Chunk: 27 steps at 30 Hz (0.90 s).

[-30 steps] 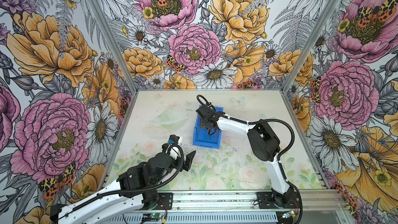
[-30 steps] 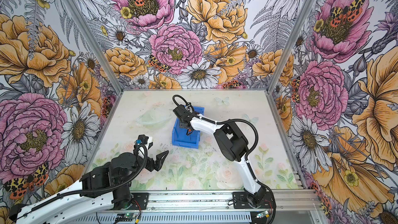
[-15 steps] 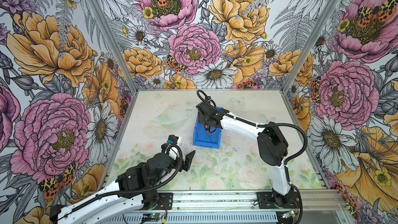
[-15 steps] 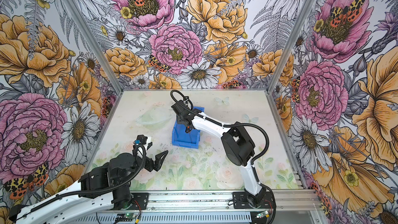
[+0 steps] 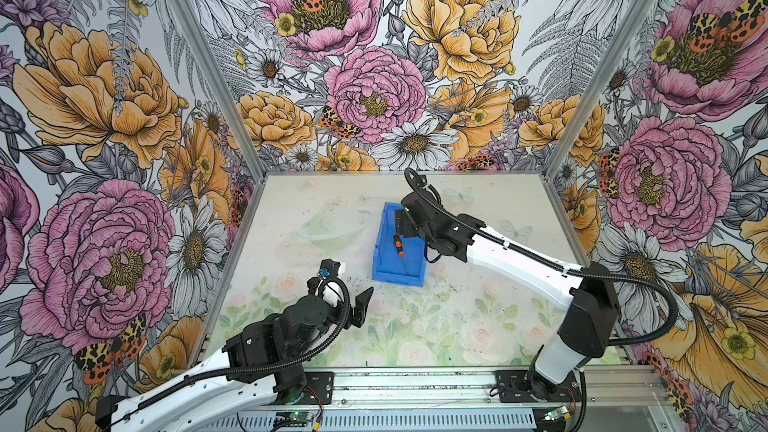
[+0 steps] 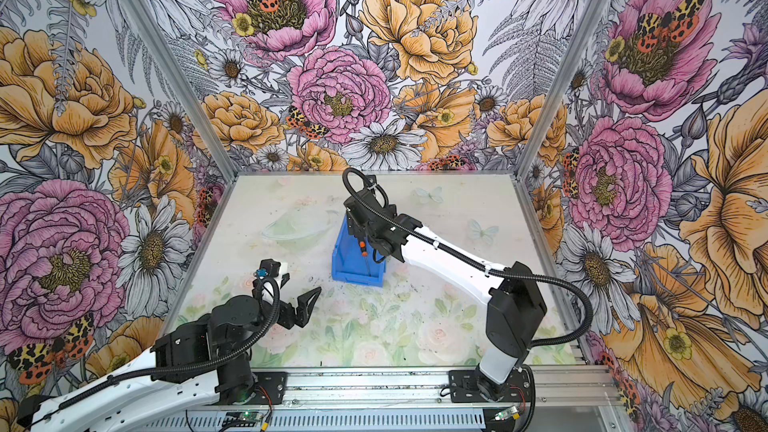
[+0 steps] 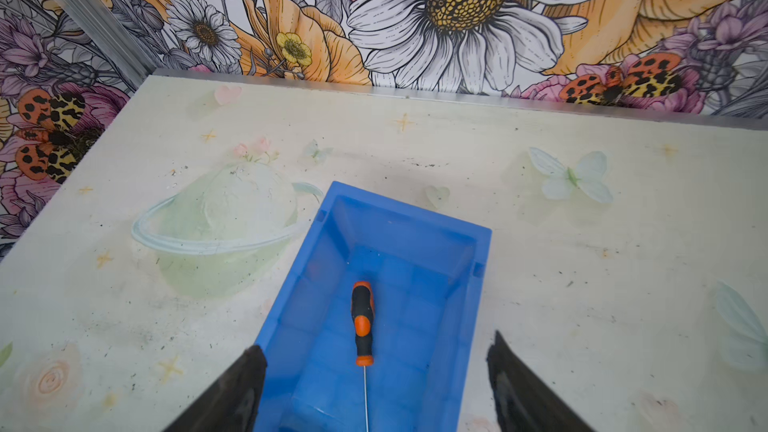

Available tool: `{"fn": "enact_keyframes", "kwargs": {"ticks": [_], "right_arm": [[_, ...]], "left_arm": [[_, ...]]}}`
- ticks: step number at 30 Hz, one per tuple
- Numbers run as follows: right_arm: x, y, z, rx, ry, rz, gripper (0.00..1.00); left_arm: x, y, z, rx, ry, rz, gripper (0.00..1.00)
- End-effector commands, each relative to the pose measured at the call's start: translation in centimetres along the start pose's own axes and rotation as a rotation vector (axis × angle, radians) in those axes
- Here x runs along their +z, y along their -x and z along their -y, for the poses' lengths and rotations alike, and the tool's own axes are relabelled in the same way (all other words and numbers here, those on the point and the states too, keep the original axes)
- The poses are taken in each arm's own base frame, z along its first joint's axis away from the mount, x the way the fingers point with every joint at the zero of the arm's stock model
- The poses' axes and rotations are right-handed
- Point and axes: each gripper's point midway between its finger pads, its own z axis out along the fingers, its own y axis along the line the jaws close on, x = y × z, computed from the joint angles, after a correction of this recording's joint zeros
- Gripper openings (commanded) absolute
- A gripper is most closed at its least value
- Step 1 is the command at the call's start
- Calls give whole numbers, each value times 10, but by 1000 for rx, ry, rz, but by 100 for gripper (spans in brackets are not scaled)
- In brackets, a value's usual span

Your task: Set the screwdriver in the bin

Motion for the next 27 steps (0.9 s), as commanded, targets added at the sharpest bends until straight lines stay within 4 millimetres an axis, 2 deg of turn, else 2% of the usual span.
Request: {"fn": "enact_keyframes", "kwargs": {"ticks": [1,7,11,17,23,27], "right_arm": [[-23,-2,32,-68,-74,43,87],[-65,-24,86,-132,-141,87,92],[-97,-31,140,-83,-232,165,99],[-132,-49,189,19,-285,294,100],[-145,-76,232,93,-445,345,100],[-136,-97,254,107,-548,332,99]], "left_arm": [[-1,2,-13,-12,62,16,98],[10,-4,-22,10,134,-28,99],[19,-13,-28,14,175,-93,99],[18,-12,-39,-53,219,-81,99],[11,-2,-56,-95,276,-31,99],[14,-2,-72,-108,338,-41,99]]}}
